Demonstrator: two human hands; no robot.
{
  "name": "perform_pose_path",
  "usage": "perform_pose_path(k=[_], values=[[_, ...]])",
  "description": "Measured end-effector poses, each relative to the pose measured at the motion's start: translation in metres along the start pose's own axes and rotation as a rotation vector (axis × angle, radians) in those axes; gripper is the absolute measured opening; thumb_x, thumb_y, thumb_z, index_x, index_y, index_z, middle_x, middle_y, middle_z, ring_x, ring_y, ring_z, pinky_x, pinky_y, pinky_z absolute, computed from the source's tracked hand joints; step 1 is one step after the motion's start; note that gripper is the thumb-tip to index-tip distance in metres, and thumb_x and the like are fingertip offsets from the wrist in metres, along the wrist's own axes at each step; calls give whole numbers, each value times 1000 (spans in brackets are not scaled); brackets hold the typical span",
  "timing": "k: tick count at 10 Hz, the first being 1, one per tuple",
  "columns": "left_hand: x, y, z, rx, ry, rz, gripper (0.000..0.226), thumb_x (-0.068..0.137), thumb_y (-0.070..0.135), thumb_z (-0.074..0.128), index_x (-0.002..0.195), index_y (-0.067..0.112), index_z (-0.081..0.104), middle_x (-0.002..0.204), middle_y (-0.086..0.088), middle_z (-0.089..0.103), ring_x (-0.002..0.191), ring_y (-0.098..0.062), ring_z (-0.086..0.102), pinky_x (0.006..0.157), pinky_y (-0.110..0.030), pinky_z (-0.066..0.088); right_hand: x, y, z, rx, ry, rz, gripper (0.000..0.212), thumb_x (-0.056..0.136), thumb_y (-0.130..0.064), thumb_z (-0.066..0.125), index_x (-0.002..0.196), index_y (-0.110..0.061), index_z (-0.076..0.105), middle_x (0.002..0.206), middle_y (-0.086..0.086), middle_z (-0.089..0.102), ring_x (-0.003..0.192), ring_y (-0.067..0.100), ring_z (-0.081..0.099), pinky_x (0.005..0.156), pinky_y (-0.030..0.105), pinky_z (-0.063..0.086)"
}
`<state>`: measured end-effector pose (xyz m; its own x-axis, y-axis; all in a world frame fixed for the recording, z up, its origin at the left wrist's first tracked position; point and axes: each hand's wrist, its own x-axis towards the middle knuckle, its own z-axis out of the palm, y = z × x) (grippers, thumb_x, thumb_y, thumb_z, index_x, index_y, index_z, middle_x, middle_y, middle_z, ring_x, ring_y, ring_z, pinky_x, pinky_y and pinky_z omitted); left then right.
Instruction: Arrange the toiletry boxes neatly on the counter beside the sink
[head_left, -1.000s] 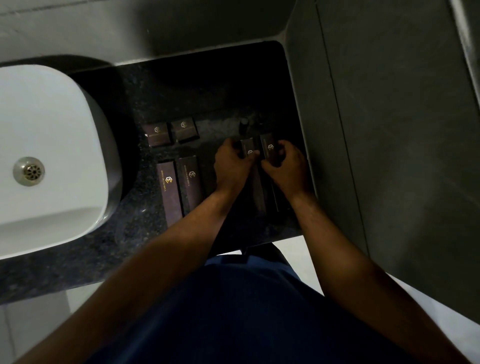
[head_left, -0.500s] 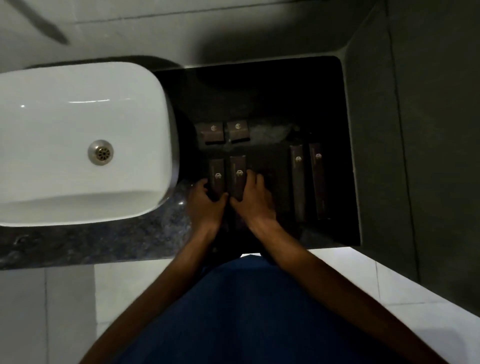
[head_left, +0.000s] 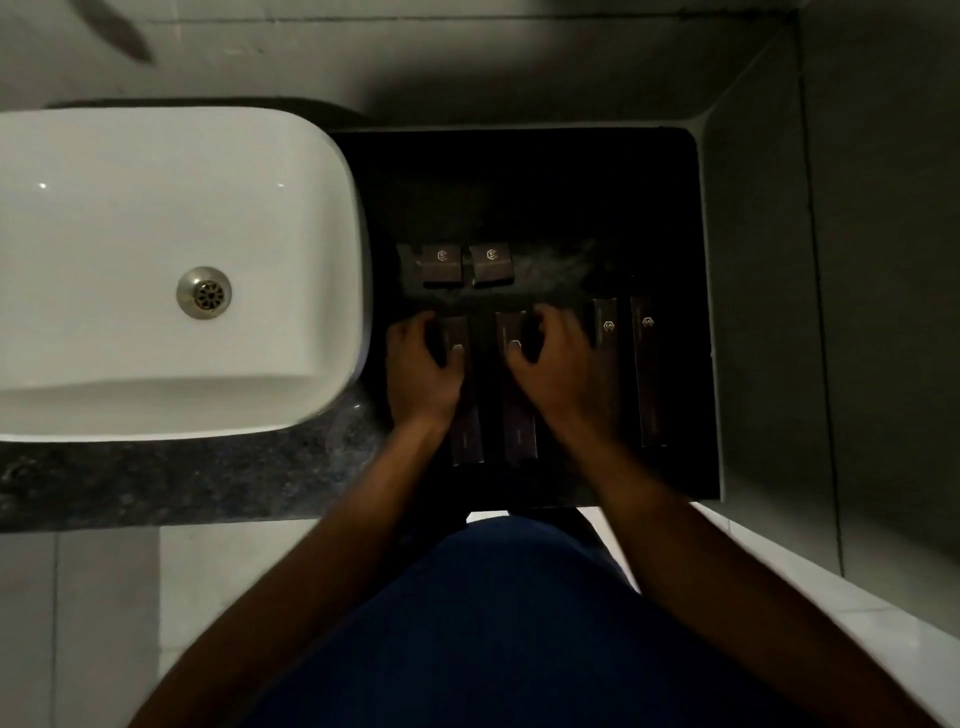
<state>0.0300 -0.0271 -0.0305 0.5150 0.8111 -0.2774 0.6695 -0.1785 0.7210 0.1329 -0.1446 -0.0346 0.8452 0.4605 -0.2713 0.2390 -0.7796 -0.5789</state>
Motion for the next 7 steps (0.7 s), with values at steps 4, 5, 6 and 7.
perform_pose_path(k=[4, 5, 6, 7], values=[[126, 42, -8, 660, -440, 364, 49, 82, 20, 64, 126, 1, 52, 132, -28, 46, 119, -48, 44, 98, -55, 42, 131, -29, -1, -407, -386, -449, 72, 70, -16, 76, 135, -6, 47, 132, 20, 45, 116, 42, 45, 95, 46, 46], [123, 37, -5, 618, -428, 416, 46, 81, 21, 66, 122, 3, 56, 124, -27, 53, 114, -46, 49, 98, -48, 40, 127, -26, -6, -429, -347, -369, 69, 69, -12, 78, 131, -8, 49, 131, 17, 46, 118, 40, 45, 95, 48, 46], [122, 35, -3, 626, -409, 428, 47, 78, 20, 67, 120, 2, 55, 123, -26, 53, 111, -46, 51, 97, -46, 41, 127, -24, -13, -369, -382, -388, 76, 70, -12, 78, 138, -10, 43, 135, 18, 44, 121, 40, 43, 100, 49, 45], [117, 34, -11, 486, -367, 427, 64, 73, 25, 73, 127, 2, 49, 123, -29, 49, 107, -49, 52, 93, -48, 45, 119, -27, -30, -236, -296, -356, 86, 71, -16, 78, 146, -15, 36, 141, 18, 40, 126, 39, 40, 106, 44, 39]])
